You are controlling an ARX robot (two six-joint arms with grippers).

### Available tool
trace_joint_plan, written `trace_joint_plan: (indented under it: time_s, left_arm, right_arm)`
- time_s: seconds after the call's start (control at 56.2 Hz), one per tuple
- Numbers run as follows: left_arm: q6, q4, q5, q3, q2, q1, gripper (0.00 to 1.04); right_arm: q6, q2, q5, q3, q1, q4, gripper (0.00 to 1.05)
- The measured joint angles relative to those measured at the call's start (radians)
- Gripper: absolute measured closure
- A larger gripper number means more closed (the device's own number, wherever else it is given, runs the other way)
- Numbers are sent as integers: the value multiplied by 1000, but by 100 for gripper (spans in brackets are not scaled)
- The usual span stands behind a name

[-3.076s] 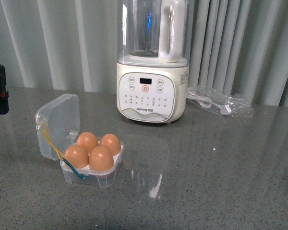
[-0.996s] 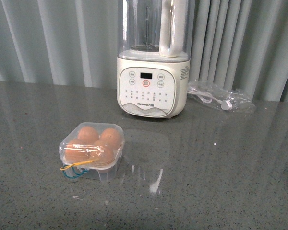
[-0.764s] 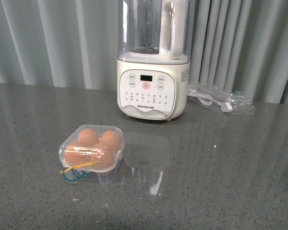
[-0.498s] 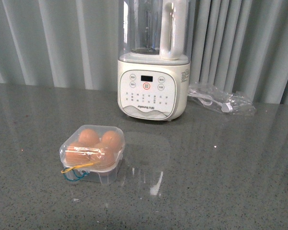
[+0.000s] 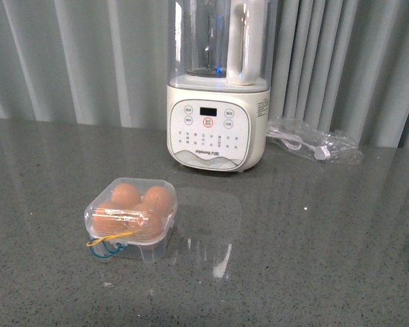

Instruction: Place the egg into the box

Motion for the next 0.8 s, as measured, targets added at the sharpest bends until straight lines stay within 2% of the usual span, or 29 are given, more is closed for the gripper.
trace_joint_plan:
  time_s: [0.587, 0.729, 0.8]
  left_arm:
    - [2, 9, 2, -33, -51, 0, 100]
    - [3, 9, 2, -33, -51, 0, 72]
    - [3, 9, 2, -33, -51, 0, 62]
  right_arm:
    - [0, 0, 0, 0, 0, 0, 7]
    - [0, 0, 0, 0, 0, 0, 7]
    - [0, 0, 0, 0, 0, 0, 7]
